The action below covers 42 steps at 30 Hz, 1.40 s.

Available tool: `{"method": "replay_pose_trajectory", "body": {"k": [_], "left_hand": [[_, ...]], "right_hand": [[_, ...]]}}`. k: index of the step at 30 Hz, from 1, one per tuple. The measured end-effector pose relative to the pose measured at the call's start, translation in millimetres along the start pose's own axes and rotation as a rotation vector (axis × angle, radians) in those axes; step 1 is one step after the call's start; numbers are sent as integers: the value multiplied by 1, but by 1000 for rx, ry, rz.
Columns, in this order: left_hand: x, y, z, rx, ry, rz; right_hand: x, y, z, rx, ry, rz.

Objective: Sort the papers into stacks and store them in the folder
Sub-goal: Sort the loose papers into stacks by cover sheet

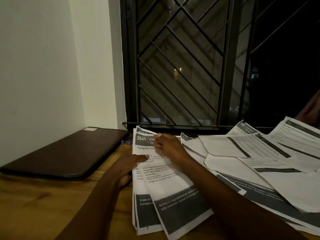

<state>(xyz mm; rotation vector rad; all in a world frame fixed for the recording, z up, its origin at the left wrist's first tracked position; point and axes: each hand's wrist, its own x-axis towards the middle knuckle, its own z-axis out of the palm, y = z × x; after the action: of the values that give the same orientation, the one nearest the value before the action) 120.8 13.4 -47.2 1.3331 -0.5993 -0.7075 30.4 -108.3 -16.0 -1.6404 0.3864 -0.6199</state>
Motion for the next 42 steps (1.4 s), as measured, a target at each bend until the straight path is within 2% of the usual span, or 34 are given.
{"method": "replay_pose_trajectory", "body": {"k": [3, 5, 7, 9, 10, 12, 16, 20, 22, 24, 26, 29, 30, 33, 35, 38, 42], "left_hand": [[5, -1, -9, -35, 61, -33], [6, 2, -15, -105, 98, -41], [4, 5, -21, -208, 150, -29], [0, 11, -24, -299, 169, -10], [-1, 14, -26, -306, 164, 11], [-7, 19, -28, -274, 114, 41], [-20, 24, -33, -187, 68, 78], [-31, 21, -53, -351, -87, -8], [-35, 20, -56, -430, -92, -39], [-35, 20, -54, -459, -74, -68], [-34, 20, -53, -374, -38, -65], [-35, 22, -62, -248, -5, -81], [-35, 22, -64, -191, 48, -91], [-31, 19, -66, 101, 342, -41], [-25, 17, -64, 236, 403, -34], [-20, 16, -61, 250, 385, -112], [-20, 17, -53, 222, 352, -168]], "right_hand": [[-11, 2, -45, -383, 292, -148], [-16, 5, -76, -513, 387, -148], [-15, 10, -94, -567, 304, -14], [-11, 15, -98, -500, 102, 125], [-11, 16, -94, -431, -2, 161], [-11, 19, -81, -375, -129, 116], [-11, 25, -64, -566, -31, -96], [-16, 20, -62, -255, -42, -55], [-19, 17, -60, -67, -157, -15], [-26, 16, -56, -32, -262, 36], [-26, 18, -52, -118, -249, 34], [-23, 14, -54, -325, -61, 64], [-23, 12, -59, -431, -18, 42], [-19, 10, -82, -780, 46, -81], [-15, 13, -92, -910, 25, -50], [-12, 16, -88, -876, -10, 59], [-17, 5, -76, -723, 97, -86]]}}
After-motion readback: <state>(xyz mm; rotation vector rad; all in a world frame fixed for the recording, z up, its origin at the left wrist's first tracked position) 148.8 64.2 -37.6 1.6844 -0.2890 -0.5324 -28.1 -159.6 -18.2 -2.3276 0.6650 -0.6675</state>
